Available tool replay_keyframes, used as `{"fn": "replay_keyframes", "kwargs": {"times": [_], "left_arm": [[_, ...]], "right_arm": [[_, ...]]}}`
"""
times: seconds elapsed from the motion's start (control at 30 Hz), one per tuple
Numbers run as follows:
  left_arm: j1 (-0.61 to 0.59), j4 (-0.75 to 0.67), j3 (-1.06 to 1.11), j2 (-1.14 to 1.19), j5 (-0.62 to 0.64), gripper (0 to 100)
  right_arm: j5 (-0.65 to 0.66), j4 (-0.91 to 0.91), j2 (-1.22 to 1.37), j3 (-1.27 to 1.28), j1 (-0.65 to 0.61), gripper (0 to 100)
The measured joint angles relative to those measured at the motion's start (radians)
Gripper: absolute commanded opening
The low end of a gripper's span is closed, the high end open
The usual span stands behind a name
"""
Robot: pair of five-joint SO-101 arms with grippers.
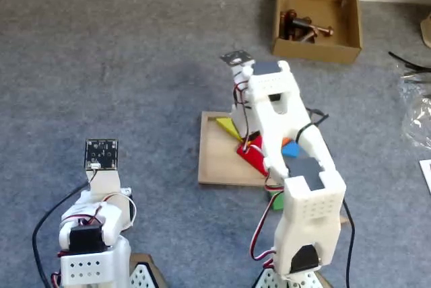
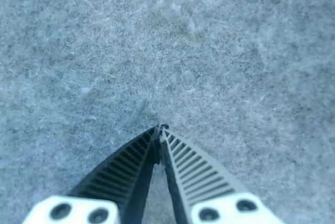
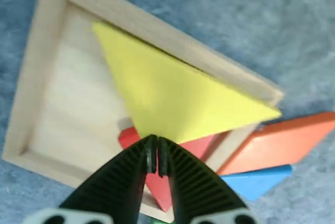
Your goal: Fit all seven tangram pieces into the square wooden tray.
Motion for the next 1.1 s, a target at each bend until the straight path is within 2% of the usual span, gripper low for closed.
{"fn": "replay_keyframes", "kwargs": {"times": [0.33,0.63,1.0,1.1], "left_arm": [[0.0,0.0,0.0,0.0,0.0,0],[0.0,0.0,0.0,0.0,0.0,0],[0.0,0.0,0.0,0.0,0.0,0],[0.0,0.0,0.0,0.0,0.0,0]], "right_arm": [[0.0,-0.049,0.0,0.0,0.098,0.5],[0.0,-0.049,0.0,0.0,0.097,0.5],[0.0,-0.049,0.0,0.0,-0.008,0.5],[-0.034,-0.049,0.0,0.0,-0.041,0.5]]}}
